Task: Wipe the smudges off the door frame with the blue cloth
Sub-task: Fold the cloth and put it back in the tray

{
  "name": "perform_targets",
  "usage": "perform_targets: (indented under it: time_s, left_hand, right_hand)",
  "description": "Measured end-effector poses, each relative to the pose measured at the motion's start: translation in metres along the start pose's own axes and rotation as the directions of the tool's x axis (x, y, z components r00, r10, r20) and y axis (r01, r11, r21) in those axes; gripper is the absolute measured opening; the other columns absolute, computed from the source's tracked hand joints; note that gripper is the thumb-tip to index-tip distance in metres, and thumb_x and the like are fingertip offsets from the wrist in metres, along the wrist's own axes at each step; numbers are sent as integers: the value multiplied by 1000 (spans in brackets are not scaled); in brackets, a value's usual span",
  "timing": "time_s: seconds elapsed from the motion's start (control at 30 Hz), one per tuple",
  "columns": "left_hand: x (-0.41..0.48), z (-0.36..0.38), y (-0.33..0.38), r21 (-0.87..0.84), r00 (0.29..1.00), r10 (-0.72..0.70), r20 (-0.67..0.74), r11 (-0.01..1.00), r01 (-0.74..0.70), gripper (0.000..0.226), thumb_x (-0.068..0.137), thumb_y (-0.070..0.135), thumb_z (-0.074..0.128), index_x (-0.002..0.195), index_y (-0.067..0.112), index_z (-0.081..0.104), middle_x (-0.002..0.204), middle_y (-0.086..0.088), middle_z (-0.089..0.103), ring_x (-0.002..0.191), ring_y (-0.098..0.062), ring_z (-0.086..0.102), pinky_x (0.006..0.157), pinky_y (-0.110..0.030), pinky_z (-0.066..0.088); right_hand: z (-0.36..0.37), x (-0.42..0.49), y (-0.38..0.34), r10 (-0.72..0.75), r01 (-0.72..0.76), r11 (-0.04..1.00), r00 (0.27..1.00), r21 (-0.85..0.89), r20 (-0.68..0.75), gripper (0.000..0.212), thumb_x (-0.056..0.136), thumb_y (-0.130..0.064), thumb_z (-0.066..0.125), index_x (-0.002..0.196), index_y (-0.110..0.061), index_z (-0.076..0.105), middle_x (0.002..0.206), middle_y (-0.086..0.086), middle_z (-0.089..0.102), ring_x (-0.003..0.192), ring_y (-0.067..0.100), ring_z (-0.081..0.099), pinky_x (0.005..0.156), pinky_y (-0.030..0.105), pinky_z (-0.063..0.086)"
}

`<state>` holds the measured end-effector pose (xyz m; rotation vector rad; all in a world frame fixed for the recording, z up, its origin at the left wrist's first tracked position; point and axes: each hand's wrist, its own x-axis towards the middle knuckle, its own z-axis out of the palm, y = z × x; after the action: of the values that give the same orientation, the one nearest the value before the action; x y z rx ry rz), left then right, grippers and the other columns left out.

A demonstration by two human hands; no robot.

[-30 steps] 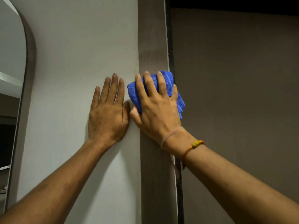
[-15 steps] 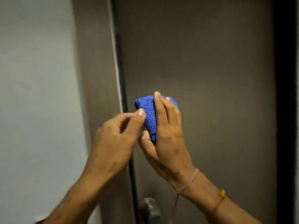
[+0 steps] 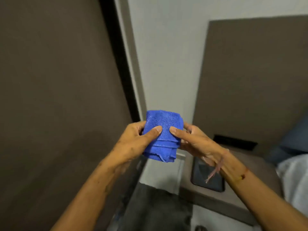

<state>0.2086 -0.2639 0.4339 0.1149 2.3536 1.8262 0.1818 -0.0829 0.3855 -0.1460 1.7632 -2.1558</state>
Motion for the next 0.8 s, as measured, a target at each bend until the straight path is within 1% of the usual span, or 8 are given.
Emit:
perform_targets:
  time_s: [0.13,0.23,0.3,0.43,0.53,0.6,0.73,0.8]
  left_hand:
    - [78,95,-48,-57,979,-159,129,984,167,19,85,22,63,98,10,69,87,-5,74,74,-12,69,63,-22,57]
    - [141,171,-111,-35,925,-314,214,944,328,13,88,20,60,97,15,68,83,2,75,72,-10,71,60,-23,56]
    - [179,218,-161,-45,871,-420,255,895,445,11,89,14,58,93,20,66,85,2,74,73,-11,71,64,-26,59]
    - [233,290,-261,10,770,-585,252,798,603,21,88,4,55,108,2,62,101,-18,68,89,-31,67,79,-41,55]
    - [258,332,-343,88,755,-621,209,781,618,23,86,3,59,107,-5,63,98,-19,67,81,-30,65,69,-30,56]
    - [270,352,-385,144,772,-614,166,789,597,14,85,4,62,98,-1,64,97,-18,68,72,-21,63,60,-21,55]
    - [295,383,-440,251,835,-546,66,819,516,20,84,10,64,102,1,65,105,-20,69,93,-31,65,88,-40,54]
    - [299,395,-460,363,871,-491,15,814,453,24,83,15,65,103,2,65,106,-19,69,97,-33,64,89,-40,53]
  right_hand:
    - [-111,2,55,198,-181,977,966,114,-167,48,69,-32,72,106,-3,66,103,11,74,93,20,71,74,24,59]
    - [-191,16,109,307,-311,949,889,44,-340,42,71,-42,70,99,-12,69,97,3,76,89,17,72,73,25,59]
    - [-238,33,152,355,-373,927,828,46,-435,34,77,-40,69,101,-15,68,101,3,75,88,16,72,70,24,59]
    - [-309,58,244,430,-483,873,696,68,-575,27,82,-26,69,102,-10,62,105,10,66,88,19,66,66,23,56]
    - [-351,76,318,464,-572,818,590,64,-661,45,81,-23,72,117,-1,55,116,15,62,108,31,60,91,40,53]
    - [-366,88,356,462,-615,787,544,42,-700,49,81,-25,72,120,-2,53,122,17,60,110,32,59,95,40,50]
    - [-389,113,403,407,-700,710,501,-80,-764,50,83,-31,68,122,-4,50,123,15,60,110,31,58,94,38,49]
    - [-396,121,423,406,-747,646,511,-158,-758,50,85,-29,66,124,-4,47,126,16,56,114,32,54,96,38,46]
